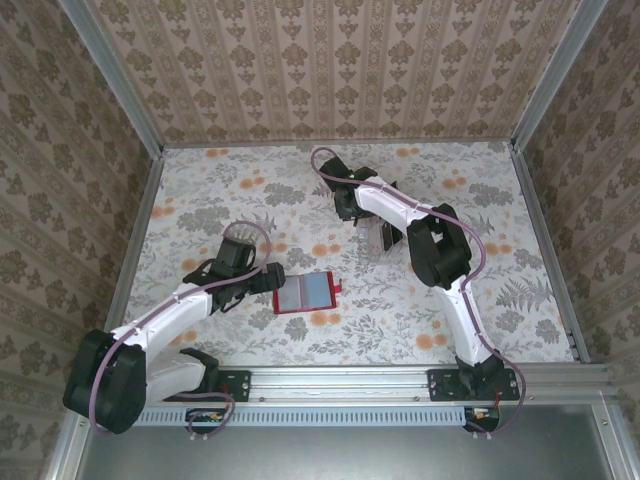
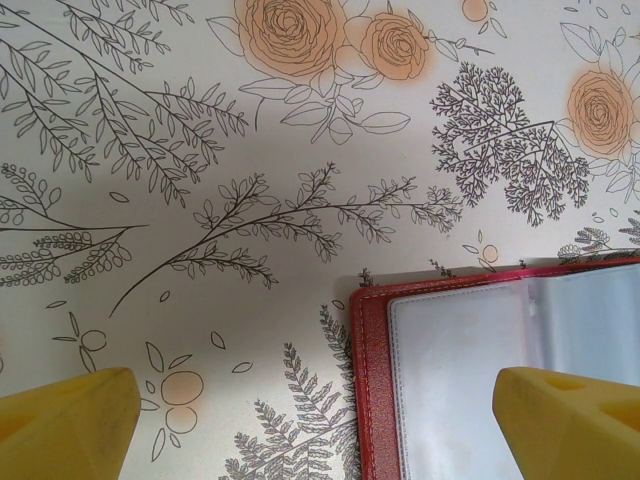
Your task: Put the credit cards into the card holder
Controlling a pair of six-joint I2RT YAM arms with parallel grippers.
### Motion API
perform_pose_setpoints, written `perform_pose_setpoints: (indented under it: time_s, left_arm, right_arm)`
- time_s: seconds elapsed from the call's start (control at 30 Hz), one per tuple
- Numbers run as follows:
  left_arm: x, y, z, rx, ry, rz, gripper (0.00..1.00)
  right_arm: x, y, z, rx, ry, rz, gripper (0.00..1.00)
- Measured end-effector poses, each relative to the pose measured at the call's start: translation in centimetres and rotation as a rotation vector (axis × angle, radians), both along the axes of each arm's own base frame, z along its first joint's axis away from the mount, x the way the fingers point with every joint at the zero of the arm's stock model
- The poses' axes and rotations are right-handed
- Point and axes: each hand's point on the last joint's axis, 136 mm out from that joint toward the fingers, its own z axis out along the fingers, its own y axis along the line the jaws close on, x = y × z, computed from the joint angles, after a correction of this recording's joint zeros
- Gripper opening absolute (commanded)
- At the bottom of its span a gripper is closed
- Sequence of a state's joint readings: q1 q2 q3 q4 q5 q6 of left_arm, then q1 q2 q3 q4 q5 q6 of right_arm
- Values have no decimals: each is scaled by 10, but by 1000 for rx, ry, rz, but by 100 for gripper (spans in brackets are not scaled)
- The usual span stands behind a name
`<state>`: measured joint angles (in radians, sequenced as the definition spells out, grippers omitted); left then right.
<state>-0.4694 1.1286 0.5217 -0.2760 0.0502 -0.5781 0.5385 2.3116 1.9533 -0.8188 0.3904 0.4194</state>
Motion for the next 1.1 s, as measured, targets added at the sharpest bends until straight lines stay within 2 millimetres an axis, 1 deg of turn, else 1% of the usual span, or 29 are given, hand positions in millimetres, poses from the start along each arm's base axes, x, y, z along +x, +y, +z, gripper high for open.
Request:
perform_pose_setpoints:
  time_s: [0.47, 0.67, 0.93, 1.1]
  left_arm:
    - [0, 0, 0, 0, 0, 0, 100]
    - [0, 0, 0, 0, 0, 0, 100]
    - [-1, 0, -1, 1, 3, 0, 100]
    - [-1, 0, -1, 1, 4, 0, 100]
  right_arm:
    - [4, -4, -1, 34, 5, -20, 23]
    - [5, -6, 0, 44, 4, -35, 22]
    - [7, -9, 8, 61, -8, -45, 21]
    - [6, -7, 8, 74, -4, -43, 15]
